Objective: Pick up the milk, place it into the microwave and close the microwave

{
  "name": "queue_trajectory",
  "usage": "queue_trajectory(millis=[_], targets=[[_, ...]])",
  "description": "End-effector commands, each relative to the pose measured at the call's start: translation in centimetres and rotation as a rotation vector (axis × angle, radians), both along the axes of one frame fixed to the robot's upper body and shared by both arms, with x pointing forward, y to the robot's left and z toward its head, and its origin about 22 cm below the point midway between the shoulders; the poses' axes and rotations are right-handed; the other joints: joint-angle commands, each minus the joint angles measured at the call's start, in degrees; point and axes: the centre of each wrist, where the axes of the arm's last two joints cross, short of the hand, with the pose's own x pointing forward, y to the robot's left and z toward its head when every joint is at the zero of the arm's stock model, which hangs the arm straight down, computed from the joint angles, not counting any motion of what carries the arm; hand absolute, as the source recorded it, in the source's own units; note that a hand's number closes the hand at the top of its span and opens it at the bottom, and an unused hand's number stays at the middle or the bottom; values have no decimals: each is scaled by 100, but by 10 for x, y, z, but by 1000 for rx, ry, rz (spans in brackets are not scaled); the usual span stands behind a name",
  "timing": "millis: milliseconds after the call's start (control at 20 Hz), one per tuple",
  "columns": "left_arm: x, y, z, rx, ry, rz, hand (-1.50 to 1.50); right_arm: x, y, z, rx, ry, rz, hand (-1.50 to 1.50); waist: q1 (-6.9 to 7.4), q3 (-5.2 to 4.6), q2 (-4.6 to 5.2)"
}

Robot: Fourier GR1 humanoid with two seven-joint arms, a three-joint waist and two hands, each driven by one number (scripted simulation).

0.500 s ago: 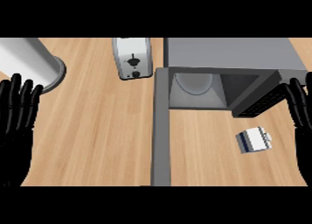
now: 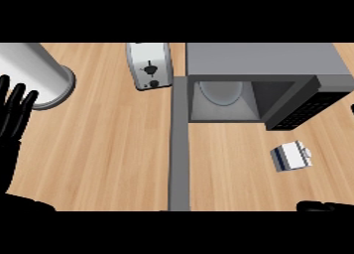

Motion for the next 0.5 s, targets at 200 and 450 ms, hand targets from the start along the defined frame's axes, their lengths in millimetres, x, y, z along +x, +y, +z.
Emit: queue_trajectory(millis=[200,450], targets=[[-37,30,14,-62,39,-67,-150,-14,-13,11,31,52,-42,-150,25,17,6],[-72,57,23,-67,40,-63,-150,-19,-28,-18,-5,93,-95,-150,56,18,2]])
